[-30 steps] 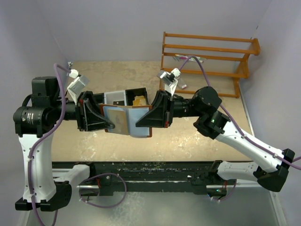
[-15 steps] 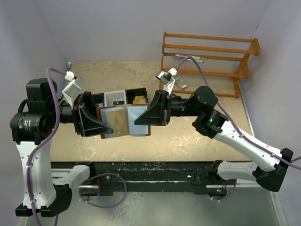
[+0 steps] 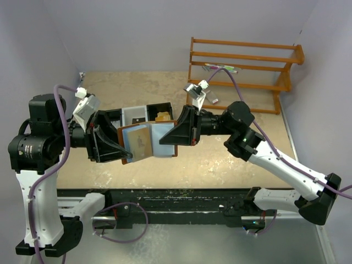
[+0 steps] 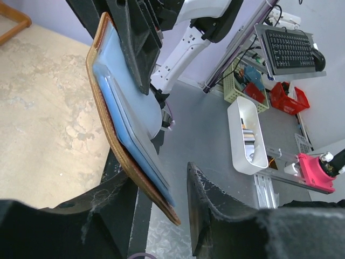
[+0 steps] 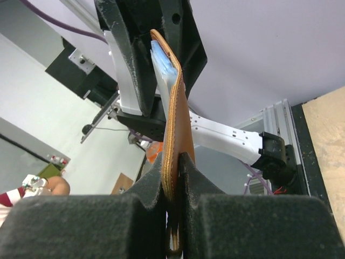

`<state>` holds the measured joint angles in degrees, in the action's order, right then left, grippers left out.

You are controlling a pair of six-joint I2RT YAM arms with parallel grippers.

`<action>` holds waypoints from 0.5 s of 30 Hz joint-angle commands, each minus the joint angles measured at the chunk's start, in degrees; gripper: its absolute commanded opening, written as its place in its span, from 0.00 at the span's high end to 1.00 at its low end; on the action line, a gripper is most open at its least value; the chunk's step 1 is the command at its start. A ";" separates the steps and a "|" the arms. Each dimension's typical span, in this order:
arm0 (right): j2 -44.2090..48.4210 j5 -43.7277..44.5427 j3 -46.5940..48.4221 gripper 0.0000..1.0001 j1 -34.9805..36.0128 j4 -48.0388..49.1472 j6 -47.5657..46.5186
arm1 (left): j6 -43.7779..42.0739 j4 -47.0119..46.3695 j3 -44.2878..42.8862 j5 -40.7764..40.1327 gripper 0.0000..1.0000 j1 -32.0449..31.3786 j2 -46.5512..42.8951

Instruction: Take the credit cards out of the card holder

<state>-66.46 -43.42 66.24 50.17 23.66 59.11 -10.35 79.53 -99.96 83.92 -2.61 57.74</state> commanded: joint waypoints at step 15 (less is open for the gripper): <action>1.03 -4.91 0.11 1.00 -0.34 9.68 0.69 | -5.04 2.54 -2.03 2.32 0.73 -1.52 0.03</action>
<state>-66.35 -46.70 65.84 50.11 28.27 59.46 -13.15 81.80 -100.22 84.01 -3.60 57.78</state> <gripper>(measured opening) 0.072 0.287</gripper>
